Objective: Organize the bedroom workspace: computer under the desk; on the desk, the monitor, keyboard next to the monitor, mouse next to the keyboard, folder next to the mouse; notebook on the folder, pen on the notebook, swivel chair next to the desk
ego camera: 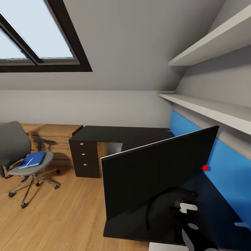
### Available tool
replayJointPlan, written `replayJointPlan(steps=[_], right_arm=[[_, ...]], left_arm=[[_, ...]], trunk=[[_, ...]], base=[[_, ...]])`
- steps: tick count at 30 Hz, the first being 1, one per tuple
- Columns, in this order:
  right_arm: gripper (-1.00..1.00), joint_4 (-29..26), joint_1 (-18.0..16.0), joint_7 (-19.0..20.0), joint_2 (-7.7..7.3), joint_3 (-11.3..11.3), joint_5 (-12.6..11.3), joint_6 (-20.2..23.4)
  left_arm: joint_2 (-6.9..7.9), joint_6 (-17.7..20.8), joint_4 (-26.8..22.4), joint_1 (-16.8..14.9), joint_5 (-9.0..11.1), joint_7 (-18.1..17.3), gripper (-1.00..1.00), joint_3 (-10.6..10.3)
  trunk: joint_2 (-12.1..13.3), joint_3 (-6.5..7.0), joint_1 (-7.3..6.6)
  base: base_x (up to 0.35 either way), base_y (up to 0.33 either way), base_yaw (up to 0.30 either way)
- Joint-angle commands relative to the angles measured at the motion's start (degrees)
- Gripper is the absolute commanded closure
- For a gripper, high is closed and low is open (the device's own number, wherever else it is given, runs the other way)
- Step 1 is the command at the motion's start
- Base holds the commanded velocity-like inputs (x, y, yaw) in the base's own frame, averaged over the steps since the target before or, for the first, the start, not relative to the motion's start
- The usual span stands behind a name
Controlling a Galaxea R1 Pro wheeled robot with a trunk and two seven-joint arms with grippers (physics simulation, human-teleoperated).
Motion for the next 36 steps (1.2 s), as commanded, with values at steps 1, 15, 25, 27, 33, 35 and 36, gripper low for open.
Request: replayJointPlan(steps=[1,15,25,27,33,35,36], right_arm=[[-1.00,4.1,0.0,-0.2,0.04,-0.3,0.8,0.1],[-1.00,4.1,0.0,-0.1,0.04,-0.3,0.8,0.0],[1.00,3.9,0.0,-0.2,0.04,-0.3,0.8,0.0],[1.00,3.9,0.0,-0.2,0.04,-0.3,0.9,0.0],[1.00,3.8,0.0,-0.2,0.04,-0.3,0.8,-0.1],[1.00,3.8,0.0,-0.2,0.04,-0.3,0.9,-0.1],[1.00,3.8,0.0,-0.2,0.04,-0.3,0.9,-0.1]], left_arm=[[0.05,-0.4,0.0,-0.1,0.6,0.4,-1.00,-0.3],[0.05,-0.3,0.0,-0.1,0.6,0.4,-1.00,-0.3],[0.05,-0.3,0.0,-0.1,0.6,0.4,-1.00,-0.3],[0.05,-0.3,0.0,-0.1,0.6,0.4,-1.00,-0.3],[0.05,-0.3,0.0,-0.1,0.6,0.4,-1.00,-0.3],[0.05,-0.3,0.0,-0.1,0.6,0.4,-1.00,-0.3],[0.05,-0.3,0.0,-0.1,0.6,0.4,-1.00,-0.3]], trunk=[[0.0,-0.08,0.01],[0.0,-0.08,0.01],[0.0,-0.08,0.01],[0.0,-0.08,0.01],[0.0,-0.08,0.01],[0.0,-0.08,0.01],[0.0,-0.08,0.01]], base=[[0.039,0.001,0.000],[0.076,0.000,0.000],[0.000,0.000,0.000],[0.000,0.000,0.000],[0.000,0.000,0.000],[0.000,0.000,0.000],[0.000,0.000,0.000]])
